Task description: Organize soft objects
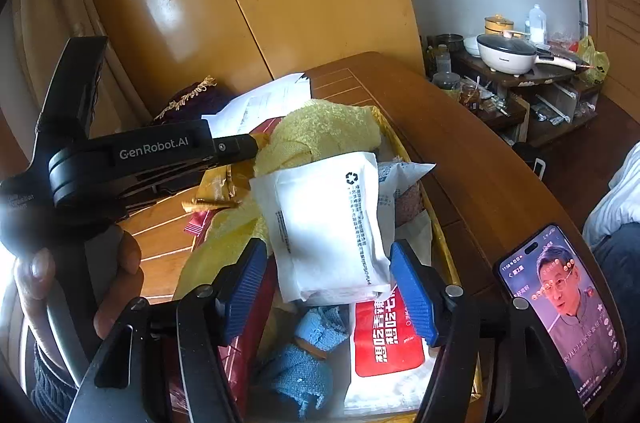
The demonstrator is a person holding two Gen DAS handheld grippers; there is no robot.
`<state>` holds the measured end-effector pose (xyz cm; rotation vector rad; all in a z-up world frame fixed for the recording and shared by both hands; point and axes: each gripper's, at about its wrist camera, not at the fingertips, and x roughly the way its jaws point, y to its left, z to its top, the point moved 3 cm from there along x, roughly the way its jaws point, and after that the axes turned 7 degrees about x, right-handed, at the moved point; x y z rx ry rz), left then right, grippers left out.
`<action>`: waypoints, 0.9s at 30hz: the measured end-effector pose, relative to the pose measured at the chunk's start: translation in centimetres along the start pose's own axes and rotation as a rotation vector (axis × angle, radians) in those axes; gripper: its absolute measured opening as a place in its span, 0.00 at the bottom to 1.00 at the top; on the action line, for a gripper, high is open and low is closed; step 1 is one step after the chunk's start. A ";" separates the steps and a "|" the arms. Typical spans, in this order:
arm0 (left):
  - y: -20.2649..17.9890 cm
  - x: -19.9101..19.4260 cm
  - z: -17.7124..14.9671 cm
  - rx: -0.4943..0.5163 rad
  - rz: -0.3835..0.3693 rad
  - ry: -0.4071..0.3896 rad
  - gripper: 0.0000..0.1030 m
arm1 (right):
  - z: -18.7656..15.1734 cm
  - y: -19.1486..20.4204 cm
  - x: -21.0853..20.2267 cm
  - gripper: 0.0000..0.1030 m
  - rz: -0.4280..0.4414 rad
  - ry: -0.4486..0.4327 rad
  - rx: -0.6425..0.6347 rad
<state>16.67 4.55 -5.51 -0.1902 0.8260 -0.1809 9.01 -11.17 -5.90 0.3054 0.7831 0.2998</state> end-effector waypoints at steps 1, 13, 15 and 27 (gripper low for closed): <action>0.0 -0.1 0.0 0.007 0.002 -0.010 0.60 | 0.0 0.0 -0.2 0.66 0.004 -0.005 0.005; -0.3 -3.8 -2.0 0.023 0.008 -0.082 0.73 | -1.2 2.4 -2.6 0.71 0.036 -0.043 -0.049; -0.1 -5.2 -3.4 -0.005 0.032 -0.108 0.73 | -1.6 3.0 -2.9 0.71 0.052 -0.042 -0.067; 1.3 -11.3 -11.1 -0.075 0.305 -0.198 0.78 | -4.4 5.3 -3.5 0.71 0.137 0.044 -0.168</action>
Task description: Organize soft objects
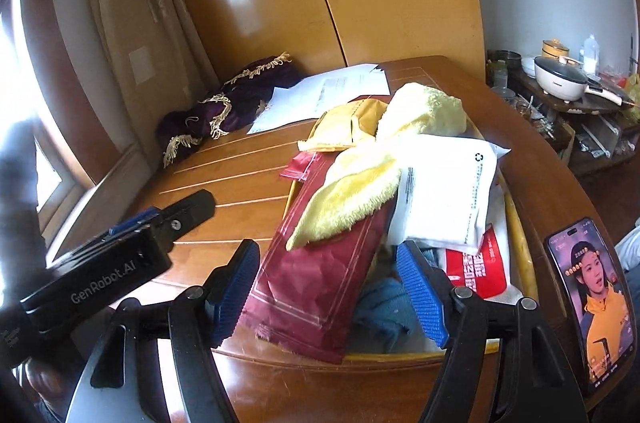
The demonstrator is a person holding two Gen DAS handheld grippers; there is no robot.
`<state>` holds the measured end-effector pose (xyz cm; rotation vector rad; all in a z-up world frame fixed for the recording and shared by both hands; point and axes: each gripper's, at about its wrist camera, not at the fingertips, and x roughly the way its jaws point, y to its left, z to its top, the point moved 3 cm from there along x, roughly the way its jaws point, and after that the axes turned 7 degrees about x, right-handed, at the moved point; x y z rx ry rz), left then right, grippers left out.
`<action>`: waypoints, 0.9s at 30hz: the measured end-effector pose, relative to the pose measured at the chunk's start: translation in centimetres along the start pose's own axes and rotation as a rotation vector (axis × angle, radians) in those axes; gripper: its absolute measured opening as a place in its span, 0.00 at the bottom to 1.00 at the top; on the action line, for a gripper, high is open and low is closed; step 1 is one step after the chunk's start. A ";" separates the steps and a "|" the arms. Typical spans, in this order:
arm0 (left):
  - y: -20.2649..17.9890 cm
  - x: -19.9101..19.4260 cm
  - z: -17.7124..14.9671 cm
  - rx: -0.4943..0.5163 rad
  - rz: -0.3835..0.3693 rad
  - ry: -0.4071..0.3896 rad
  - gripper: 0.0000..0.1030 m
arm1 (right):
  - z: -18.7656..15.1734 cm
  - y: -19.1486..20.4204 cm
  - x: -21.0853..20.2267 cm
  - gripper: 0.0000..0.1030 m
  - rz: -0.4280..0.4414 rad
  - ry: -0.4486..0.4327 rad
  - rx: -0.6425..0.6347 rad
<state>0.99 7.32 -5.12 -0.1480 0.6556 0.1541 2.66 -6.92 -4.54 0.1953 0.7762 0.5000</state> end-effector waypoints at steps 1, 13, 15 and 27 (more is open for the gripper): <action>0.1 -0.4 -0.1 0.004 0.003 -0.007 0.78 | -0.1 -0.1 0.0 0.71 -0.009 0.003 0.005; -1.0 -1.3 -0.3 0.058 0.044 -0.007 0.78 | -0.3 -1.2 0.2 0.71 0.017 0.064 0.026; -1.1 -1.2 -0.4 0.055 0.048 0.002 0.78 | -0.2 -1.4 0.1 0.71 0.030 0.063 0.035; -1.3 -0.4 -0.9 0.065 0.064 0.052 0.78 | -0.1 -1.5 -0.1 0.71 0.037 0.066 0.021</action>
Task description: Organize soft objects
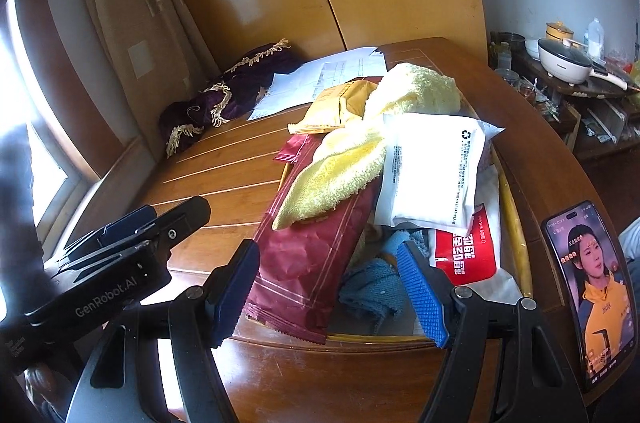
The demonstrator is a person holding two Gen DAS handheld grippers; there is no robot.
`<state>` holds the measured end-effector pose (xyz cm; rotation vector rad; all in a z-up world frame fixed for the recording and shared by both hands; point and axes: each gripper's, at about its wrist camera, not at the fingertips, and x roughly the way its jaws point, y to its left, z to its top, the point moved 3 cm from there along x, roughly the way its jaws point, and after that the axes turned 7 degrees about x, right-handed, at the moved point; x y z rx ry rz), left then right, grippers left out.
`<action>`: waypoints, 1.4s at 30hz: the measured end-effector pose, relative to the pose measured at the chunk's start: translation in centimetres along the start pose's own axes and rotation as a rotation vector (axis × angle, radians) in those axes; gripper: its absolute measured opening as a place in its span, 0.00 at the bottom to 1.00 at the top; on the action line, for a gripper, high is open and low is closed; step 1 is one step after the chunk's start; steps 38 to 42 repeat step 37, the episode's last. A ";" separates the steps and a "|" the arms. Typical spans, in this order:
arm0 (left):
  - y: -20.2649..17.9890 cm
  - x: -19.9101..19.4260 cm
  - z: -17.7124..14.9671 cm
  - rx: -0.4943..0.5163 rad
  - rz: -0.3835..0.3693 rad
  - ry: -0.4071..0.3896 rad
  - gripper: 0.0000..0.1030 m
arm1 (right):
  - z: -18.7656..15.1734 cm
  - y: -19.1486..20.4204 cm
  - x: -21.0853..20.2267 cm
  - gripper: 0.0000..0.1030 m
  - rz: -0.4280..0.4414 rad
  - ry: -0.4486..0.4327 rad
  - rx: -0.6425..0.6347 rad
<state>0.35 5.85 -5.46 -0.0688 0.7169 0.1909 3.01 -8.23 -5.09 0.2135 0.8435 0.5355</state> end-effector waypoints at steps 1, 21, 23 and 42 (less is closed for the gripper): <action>0.0 0.0 0.0 0.002 0.001 0.000 0.78 | 0.0 0.2 0.1 0.71 0.000 0.001 -0.001; 0.2 0.0 -0.2 0.000 0.032 0.007 0.78 | 0.0 -0.2 0.2 0.71 0.006 0.006 -0.002; 0.2 0.1 -0.2 0.001 0.036 0.009 0.78 | 0.1 -0.2 0.2 0.71 0.008 0.006 -0.001; -0.5 0.8 0.5 0.015 0.025 -0.010 0.78 | 0.6 -0.3 -0.7 0.71 0.071 -0.037 -0.045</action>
